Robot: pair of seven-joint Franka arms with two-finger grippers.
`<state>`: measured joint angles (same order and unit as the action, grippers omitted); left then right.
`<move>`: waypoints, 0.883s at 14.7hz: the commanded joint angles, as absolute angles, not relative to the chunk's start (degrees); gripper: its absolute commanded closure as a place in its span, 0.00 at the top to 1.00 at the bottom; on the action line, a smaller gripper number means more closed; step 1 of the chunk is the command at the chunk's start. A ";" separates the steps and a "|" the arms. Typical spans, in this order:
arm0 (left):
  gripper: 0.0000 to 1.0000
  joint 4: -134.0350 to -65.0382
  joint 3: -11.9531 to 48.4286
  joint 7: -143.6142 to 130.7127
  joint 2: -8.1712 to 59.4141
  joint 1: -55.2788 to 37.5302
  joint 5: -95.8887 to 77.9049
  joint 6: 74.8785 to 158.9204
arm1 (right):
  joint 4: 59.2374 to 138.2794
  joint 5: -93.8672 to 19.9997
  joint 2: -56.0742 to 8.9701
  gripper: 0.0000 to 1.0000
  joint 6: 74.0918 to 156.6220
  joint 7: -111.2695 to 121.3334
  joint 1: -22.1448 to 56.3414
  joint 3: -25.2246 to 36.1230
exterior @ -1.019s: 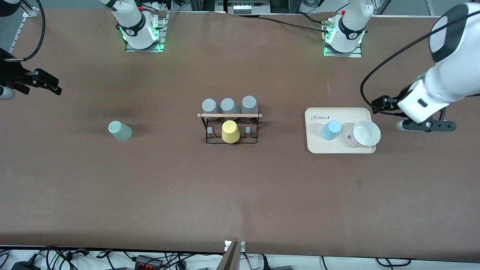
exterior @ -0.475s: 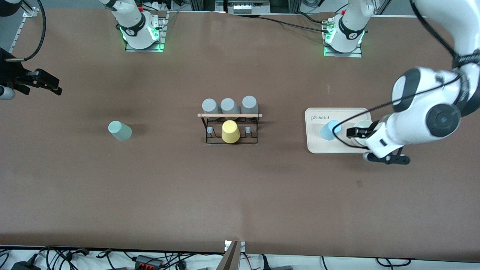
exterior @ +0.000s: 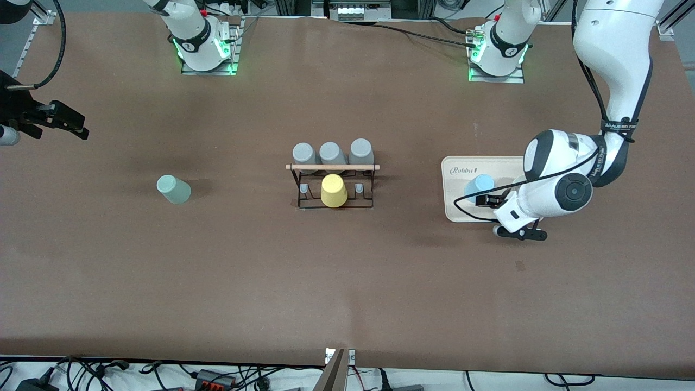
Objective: Hang scattered cups on rack with three cups
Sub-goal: 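Reach the left gripper down to the light-blue cup on the tray, then grasp the light-blue cup with the left gripper and lift it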
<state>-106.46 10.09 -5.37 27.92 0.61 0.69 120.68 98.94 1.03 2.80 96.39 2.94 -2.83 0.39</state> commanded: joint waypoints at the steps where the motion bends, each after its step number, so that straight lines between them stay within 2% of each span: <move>1: 1.00 -111.00 12.64 -5.27 24.35 1.84 -2.19 119.71 | 99.23 0.53 3.25 1.00 96.76 3.25 -2.99 0.18; 10: 1.00 -114.52 13.89 -5.27 23.99 2.55 -3.08 119.88 | 99.14 0.70 2.73 1.00 96.42 3.25 -3.34 0.26; 13: 0.64 -114.52 13.89 -5.27 23.99 2.81 -2.99 119.71 | 99.14 0.70 2.81 1.00 96.68 3.25 -3.17 0.26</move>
